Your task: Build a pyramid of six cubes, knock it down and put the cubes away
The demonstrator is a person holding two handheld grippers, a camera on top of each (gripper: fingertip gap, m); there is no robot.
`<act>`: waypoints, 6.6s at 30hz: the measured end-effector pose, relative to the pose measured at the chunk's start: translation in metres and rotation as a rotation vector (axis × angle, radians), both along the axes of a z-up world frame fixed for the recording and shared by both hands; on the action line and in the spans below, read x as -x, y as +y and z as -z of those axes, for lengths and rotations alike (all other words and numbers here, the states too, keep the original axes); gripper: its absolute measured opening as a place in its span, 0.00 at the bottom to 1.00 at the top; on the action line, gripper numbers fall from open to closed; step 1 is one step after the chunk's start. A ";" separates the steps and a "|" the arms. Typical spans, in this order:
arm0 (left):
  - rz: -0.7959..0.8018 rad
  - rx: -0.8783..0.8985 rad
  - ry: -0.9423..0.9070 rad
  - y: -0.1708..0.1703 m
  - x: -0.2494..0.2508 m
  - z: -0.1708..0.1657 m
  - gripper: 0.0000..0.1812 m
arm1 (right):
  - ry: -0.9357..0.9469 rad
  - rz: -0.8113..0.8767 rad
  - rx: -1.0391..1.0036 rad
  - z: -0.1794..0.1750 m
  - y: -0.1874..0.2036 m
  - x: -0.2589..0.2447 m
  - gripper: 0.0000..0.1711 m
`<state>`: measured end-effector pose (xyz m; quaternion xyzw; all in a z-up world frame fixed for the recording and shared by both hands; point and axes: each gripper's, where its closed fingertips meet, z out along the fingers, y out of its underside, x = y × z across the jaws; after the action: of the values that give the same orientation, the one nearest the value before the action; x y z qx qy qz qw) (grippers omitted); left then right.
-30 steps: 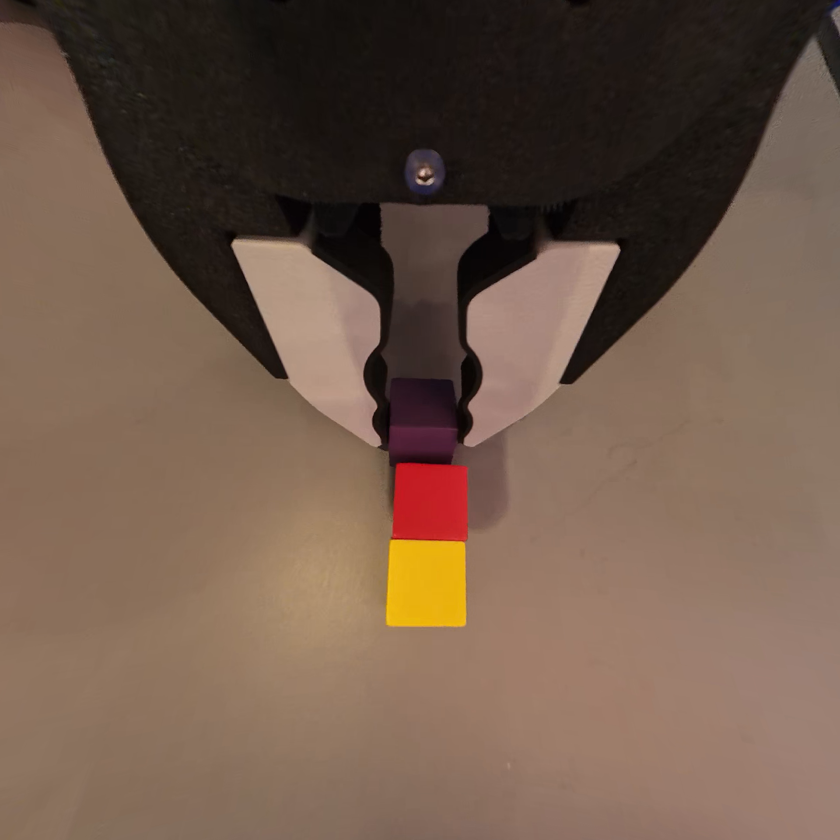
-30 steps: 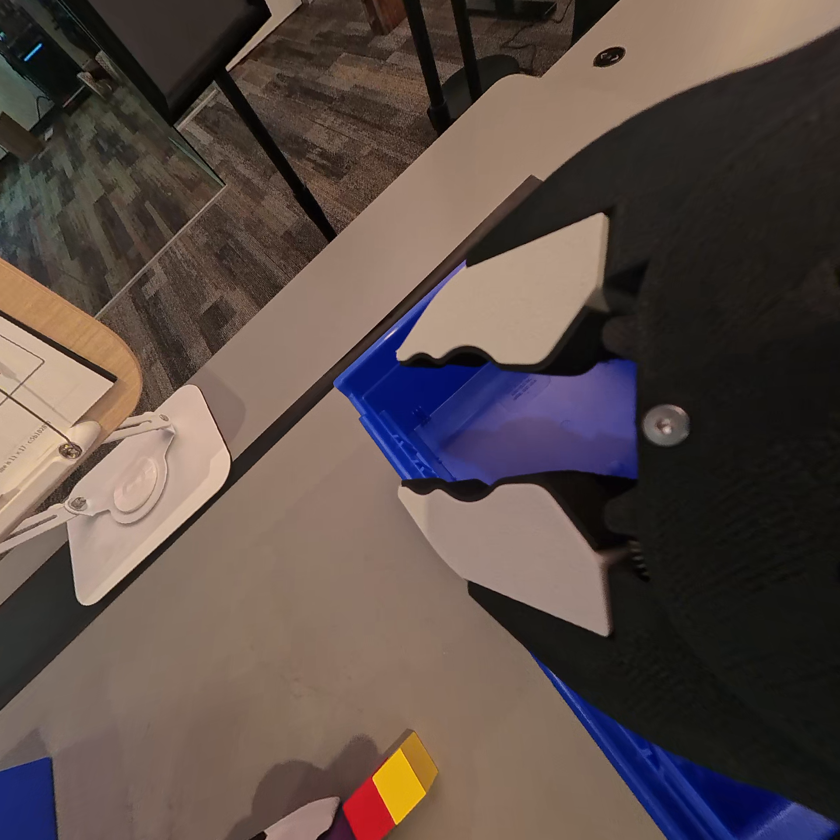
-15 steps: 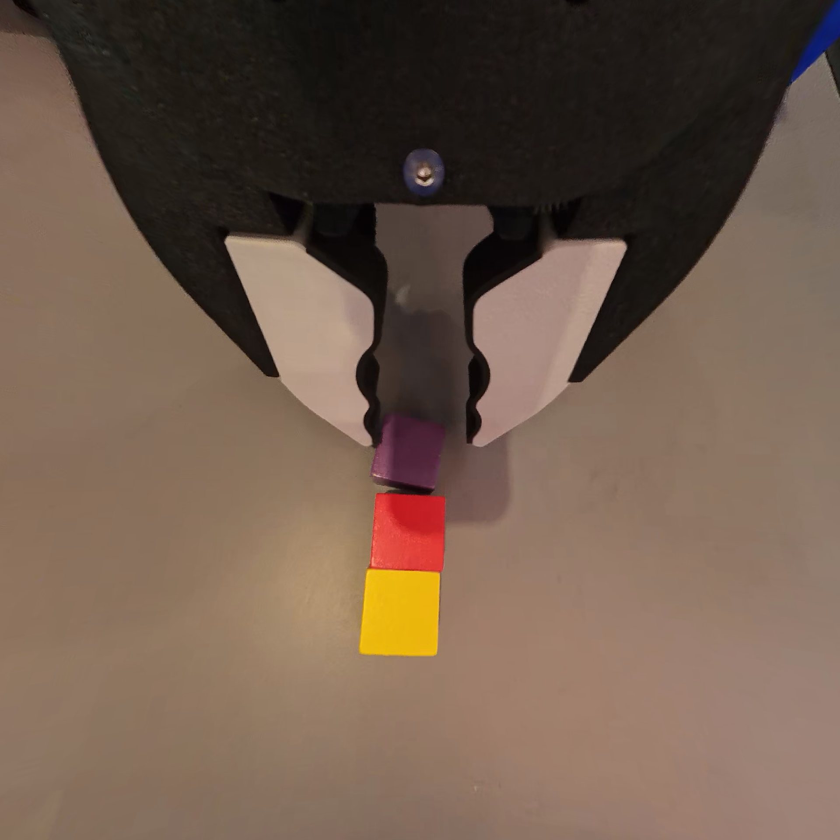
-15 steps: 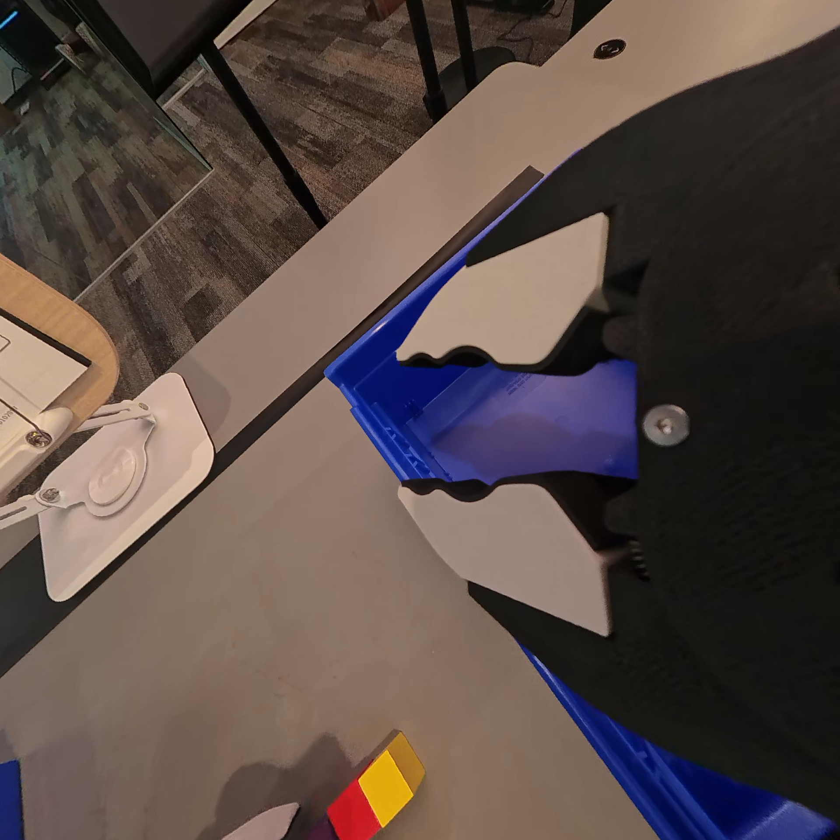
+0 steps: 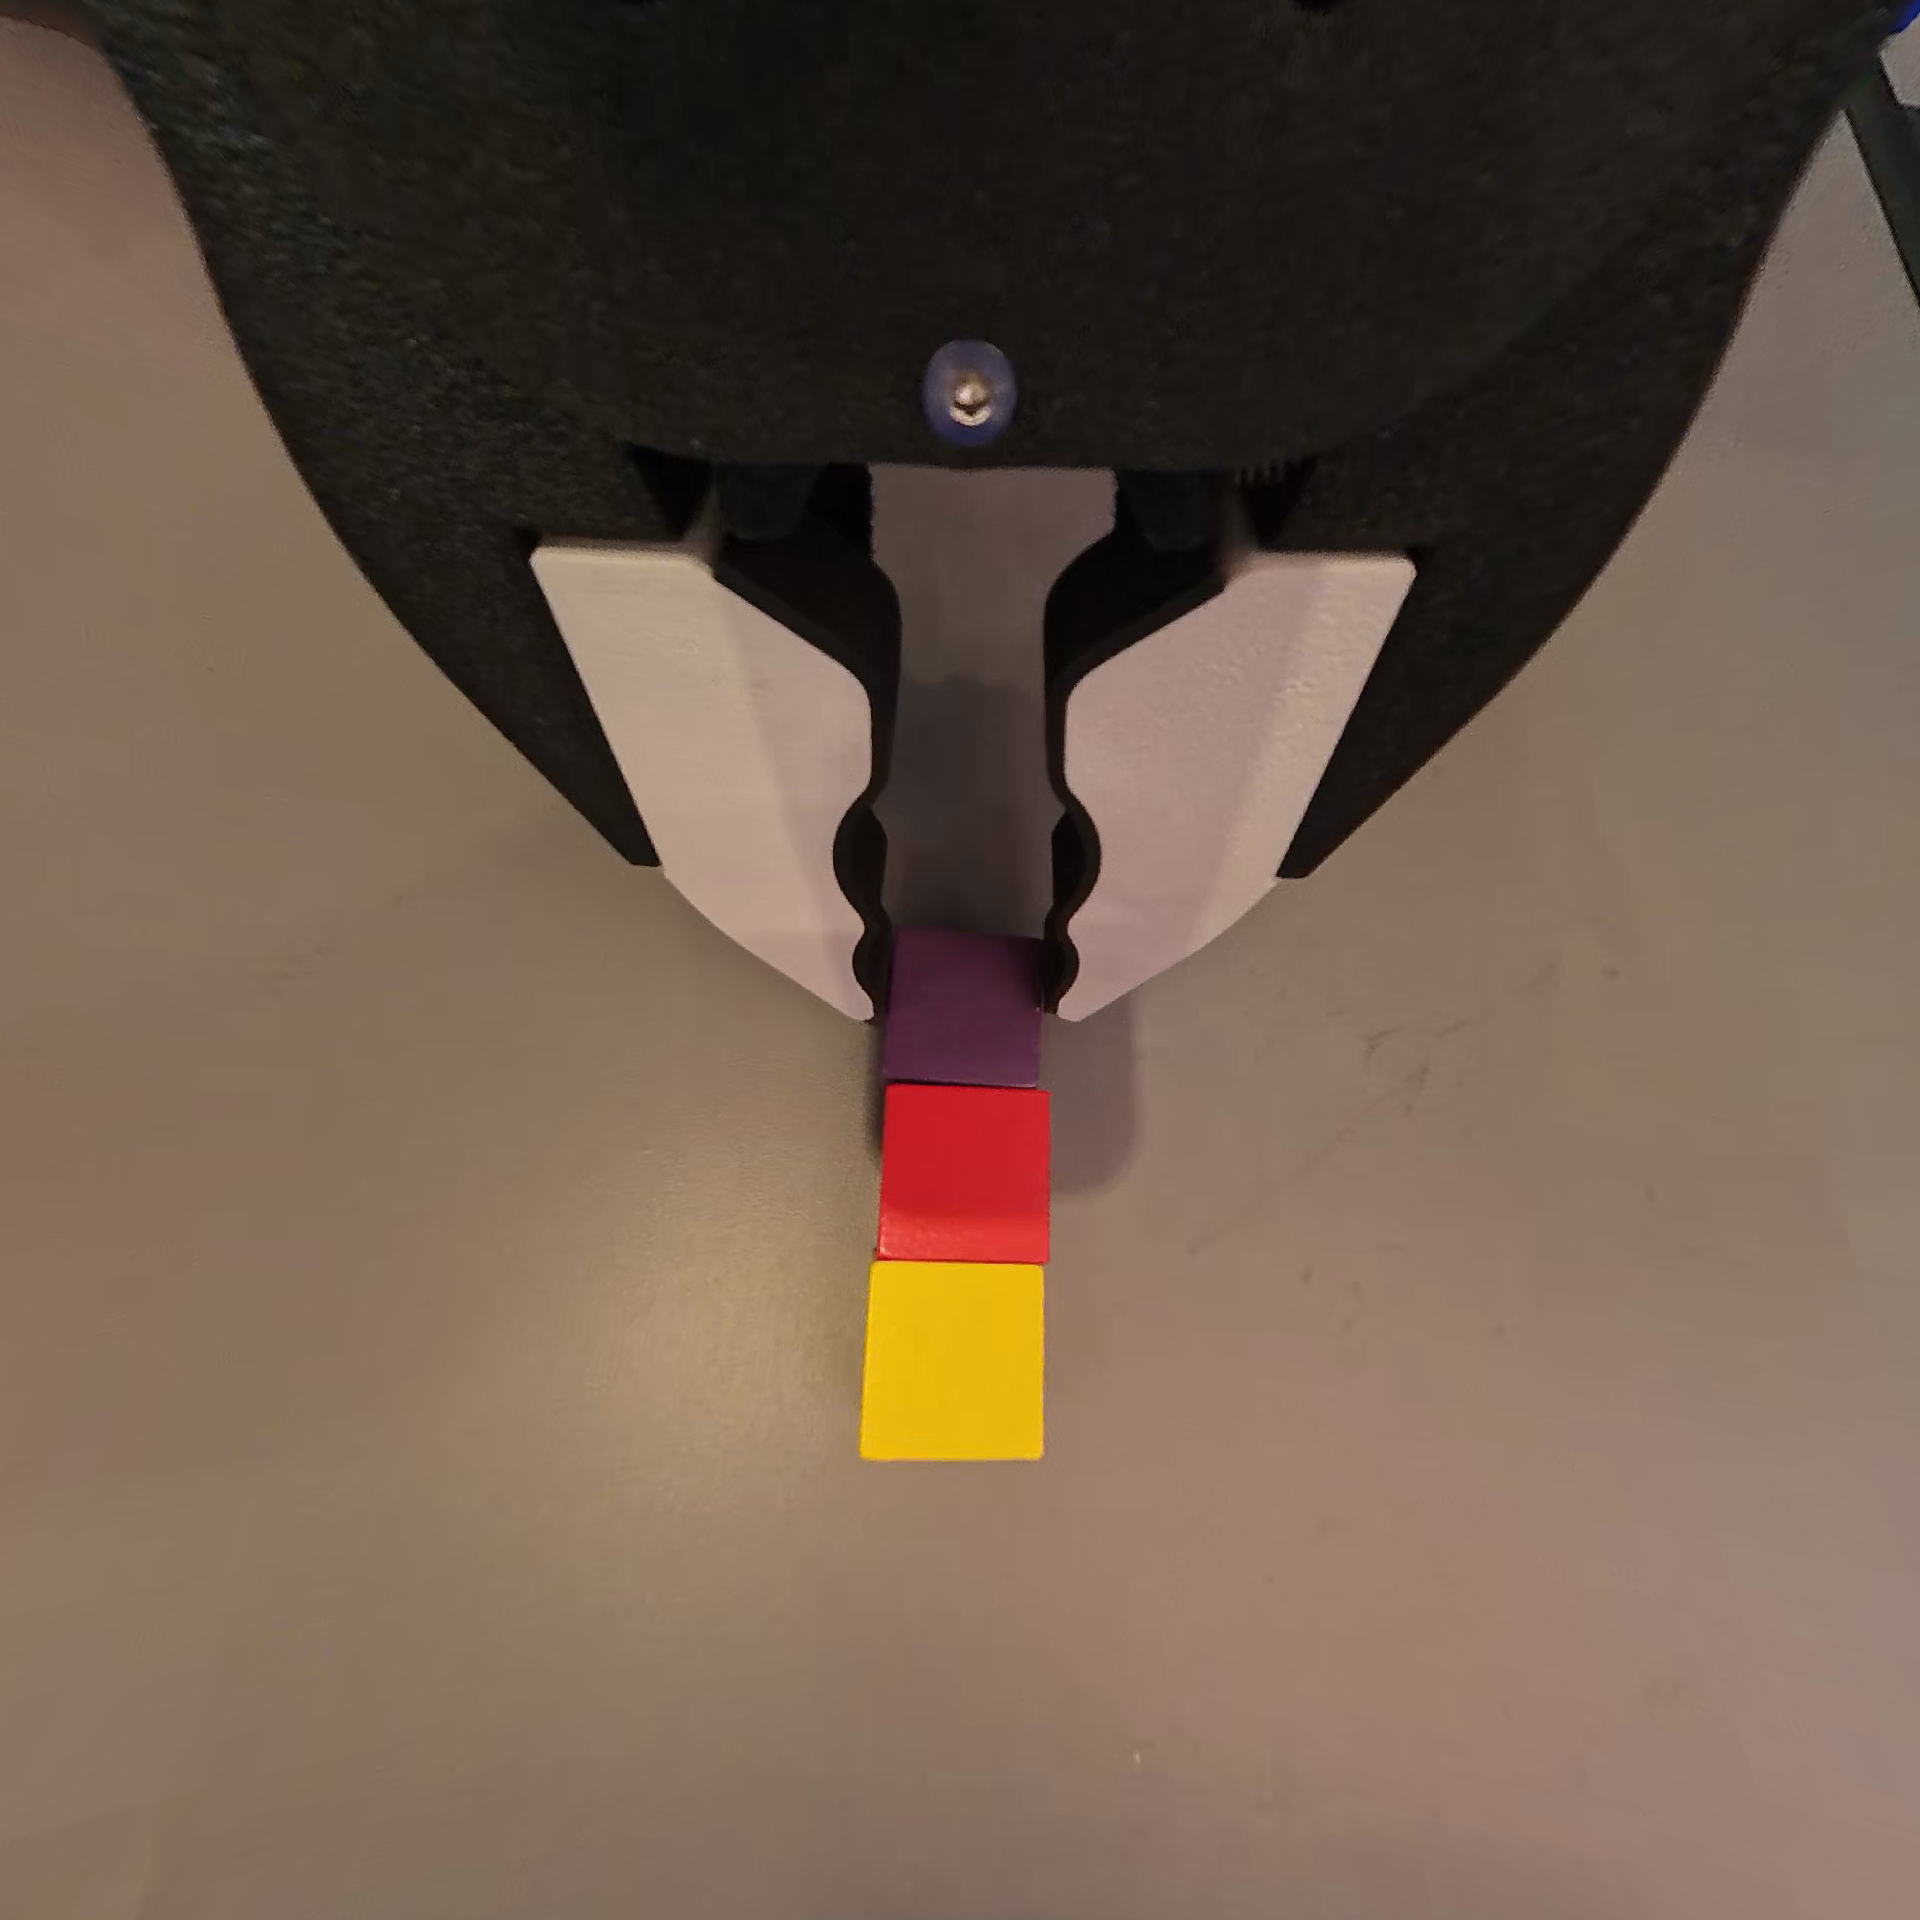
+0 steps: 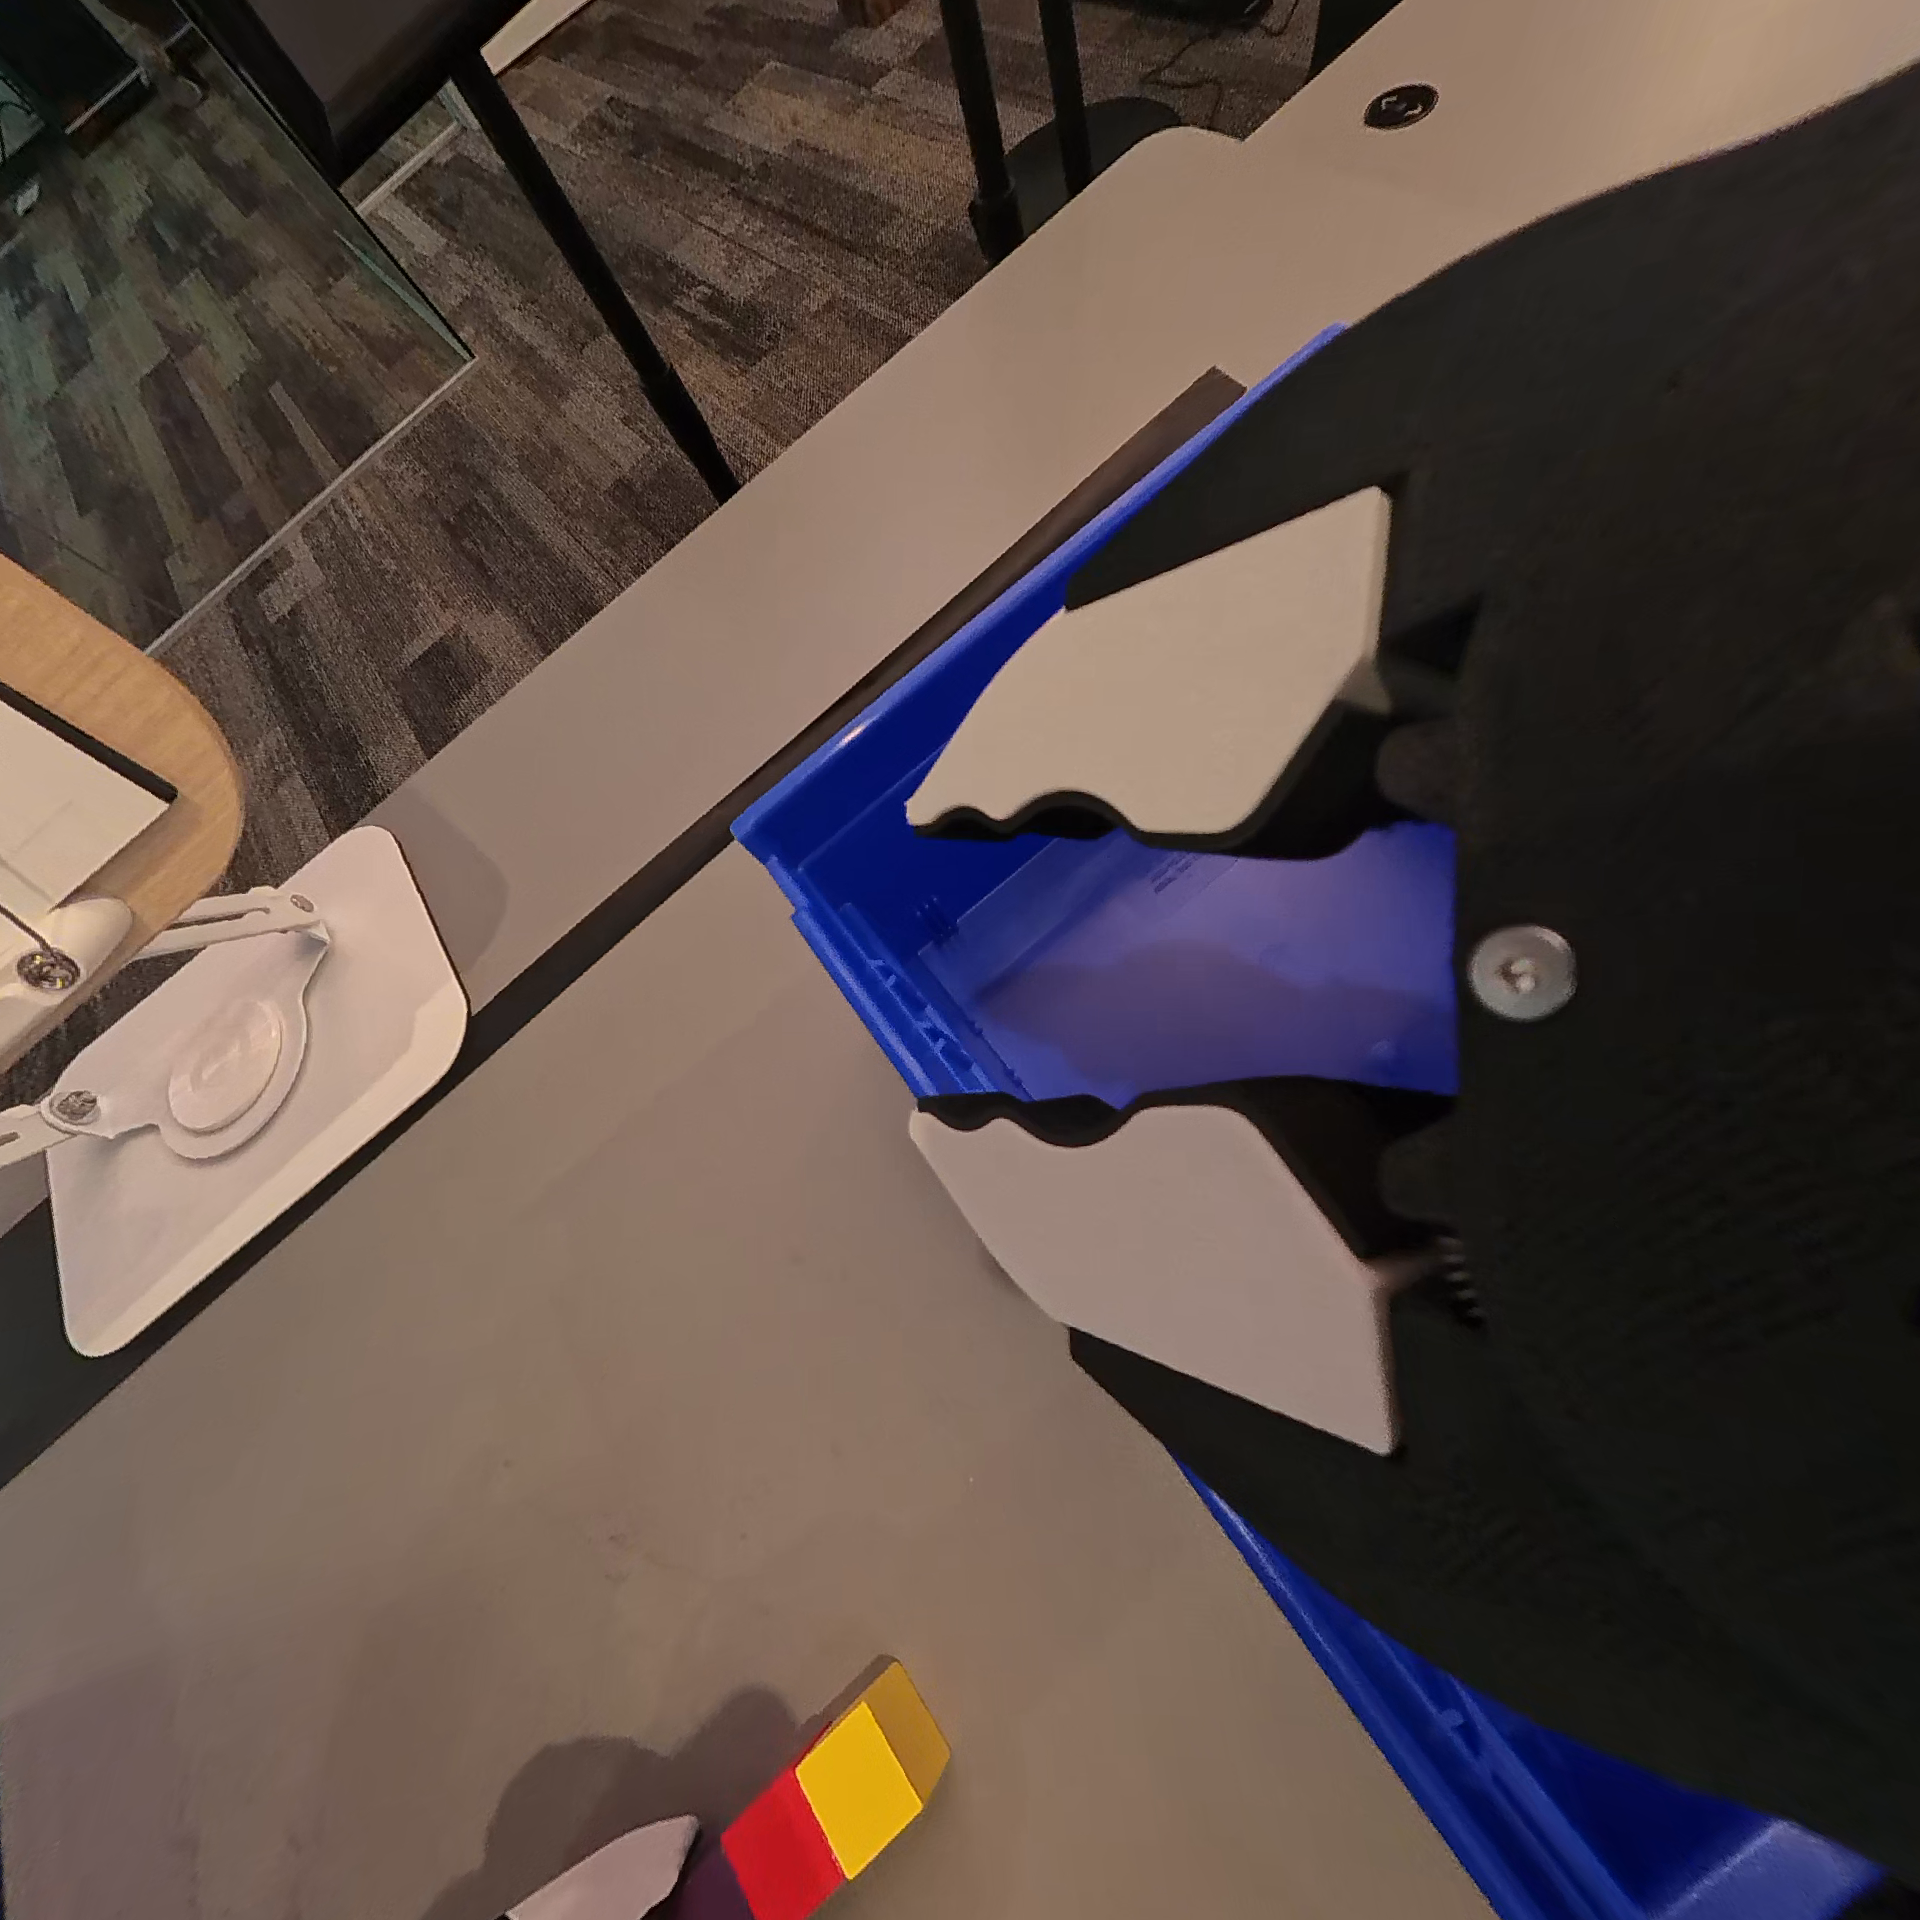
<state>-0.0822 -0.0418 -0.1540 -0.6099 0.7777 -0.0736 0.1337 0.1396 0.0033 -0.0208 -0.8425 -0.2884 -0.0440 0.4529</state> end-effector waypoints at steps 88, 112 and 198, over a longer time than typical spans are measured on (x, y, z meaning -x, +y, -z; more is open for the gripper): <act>-0.140 -0.115 -0.598 0.018 -0.023 -0.135 0.16 | -0.064 -0.018 0.088 0.020 -0.002 0.004 0.27; 0.075 -0.042 -0.214 -0.008 -0.049 -0.035 0.16 | -0.046 0.003 0.087 0.015 -0.006 -0.006 0.27; -0.201 -0.122 -0.844 0.031 0.007 -0.224 0.23 | -0.041 0.005 0.125 0.026 -0.007 -0.012 0.27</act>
<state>-0.0895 -0.0111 0.0695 -0.5899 0.5948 -0.2568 0.4820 0.1516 -0.0033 -0.0473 -0.8689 -0.2975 -0.0443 0.3931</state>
